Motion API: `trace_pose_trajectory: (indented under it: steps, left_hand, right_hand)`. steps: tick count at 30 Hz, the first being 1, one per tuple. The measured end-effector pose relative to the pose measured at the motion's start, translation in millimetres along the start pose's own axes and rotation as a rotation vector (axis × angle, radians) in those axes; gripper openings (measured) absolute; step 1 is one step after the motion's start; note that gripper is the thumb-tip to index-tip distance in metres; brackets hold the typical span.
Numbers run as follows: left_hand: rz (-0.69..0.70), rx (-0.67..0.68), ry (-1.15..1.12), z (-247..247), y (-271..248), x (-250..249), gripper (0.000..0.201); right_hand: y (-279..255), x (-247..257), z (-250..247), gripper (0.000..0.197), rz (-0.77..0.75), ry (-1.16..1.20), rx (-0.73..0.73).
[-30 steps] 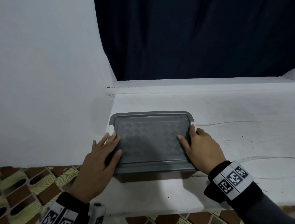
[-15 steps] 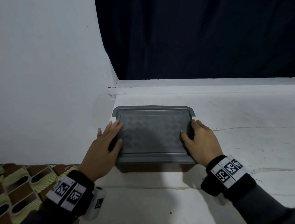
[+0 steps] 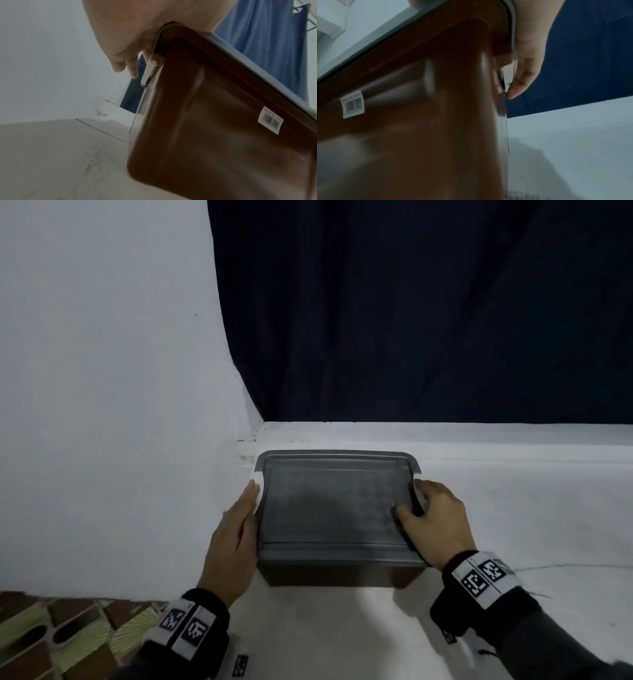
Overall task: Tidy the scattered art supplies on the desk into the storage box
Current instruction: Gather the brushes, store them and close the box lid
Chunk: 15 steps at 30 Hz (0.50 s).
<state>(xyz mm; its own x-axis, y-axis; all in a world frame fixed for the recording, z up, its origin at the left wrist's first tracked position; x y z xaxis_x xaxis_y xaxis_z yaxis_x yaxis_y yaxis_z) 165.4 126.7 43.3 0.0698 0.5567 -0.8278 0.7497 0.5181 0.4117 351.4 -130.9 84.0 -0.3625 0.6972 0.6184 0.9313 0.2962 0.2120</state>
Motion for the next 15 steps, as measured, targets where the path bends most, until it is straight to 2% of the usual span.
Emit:
trace_pose_trajectory:
  steps: [5, 9, 15]
  left_hand:
    - [-0.078, -0.030, -0.031, 11.7, 53.8, 17.8, 0.043]
    - [-0.102, -0.019, -0.007, 21.6, 94.8, 32.8, 0.043]
    - [-0.125, -0.077, -0.098, 34.0, 137.5, 51.1, 0.042]
  right_hand:
    - [55.6, 2.3, 18.3, 0.021, 0.005, -0.010, -0.004]
    - [97.1, 3.5, 30.4, 0.023, 0.019, -0.031, -0.004]
    - [147.3, 8.8, 44.9, 0.024, 0.009, -0.083, 0.000]
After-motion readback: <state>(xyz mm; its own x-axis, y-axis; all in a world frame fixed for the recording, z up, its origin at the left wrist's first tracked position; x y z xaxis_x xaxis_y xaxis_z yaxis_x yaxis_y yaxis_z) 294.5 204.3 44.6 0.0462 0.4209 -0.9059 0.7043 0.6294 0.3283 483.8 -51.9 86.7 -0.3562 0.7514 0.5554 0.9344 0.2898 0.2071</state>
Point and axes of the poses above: each hand's wrist, its own y-axis towards the middle knuckle, its own z-axis out of the palm, x = y × z, the point moved 7 cm from there along y, towards the middle knuckle, and after that the axes turned 7 degrees about z, right-handed, at the moved point
